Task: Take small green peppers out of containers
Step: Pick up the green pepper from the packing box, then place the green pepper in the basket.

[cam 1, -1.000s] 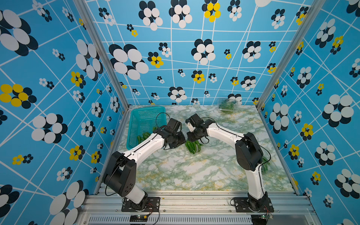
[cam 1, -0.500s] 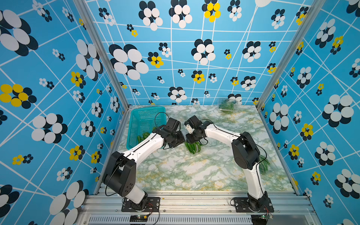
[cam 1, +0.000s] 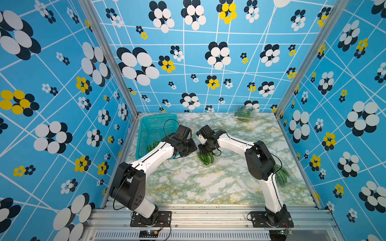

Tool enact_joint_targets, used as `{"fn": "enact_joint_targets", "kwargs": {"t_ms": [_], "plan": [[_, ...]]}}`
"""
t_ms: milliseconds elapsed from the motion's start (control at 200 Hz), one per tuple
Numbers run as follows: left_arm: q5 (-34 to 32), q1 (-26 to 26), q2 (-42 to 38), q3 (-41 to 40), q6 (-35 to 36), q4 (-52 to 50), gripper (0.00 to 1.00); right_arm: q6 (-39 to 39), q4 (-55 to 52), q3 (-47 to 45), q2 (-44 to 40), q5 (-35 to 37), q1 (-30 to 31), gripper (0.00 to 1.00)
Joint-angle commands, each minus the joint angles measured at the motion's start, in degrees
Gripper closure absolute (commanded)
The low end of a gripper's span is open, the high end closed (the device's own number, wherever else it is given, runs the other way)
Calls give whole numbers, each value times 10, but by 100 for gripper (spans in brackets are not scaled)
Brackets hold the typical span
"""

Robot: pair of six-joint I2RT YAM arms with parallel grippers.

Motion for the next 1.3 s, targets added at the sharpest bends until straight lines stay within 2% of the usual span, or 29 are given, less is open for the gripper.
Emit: {"fn": "enact_joint_targets", "kwargs": {"t_ms": [0,460,575,685,794,979,1154,1294], "plan": [[8,7,-9,-7,9,1,60,3,-20,10,-4,8,5,90],[5,23,-37,11,21,-24,60,-7,-38,-3,-128,6,5,96],[11,47,-66,9,26,-31,60,-7,-31,6,-148,-24,5,98],[19,91,-101,6,42,-54,60,-8,-24,40,-148,-58,11,99],[36,149,-136,-5,59,-75,59,-16,-44,114,-116,-75,27,99],[69,233,-182,-32,81,-99,59,-11,-81,267,-10,-78,56,99],[98,283,-209,-59,96,-110,59,10,-108,416,101,-88,74,99],[108,314,-226,-77,109,-122,59,32,-107,500,168,-96,86,99]]}}
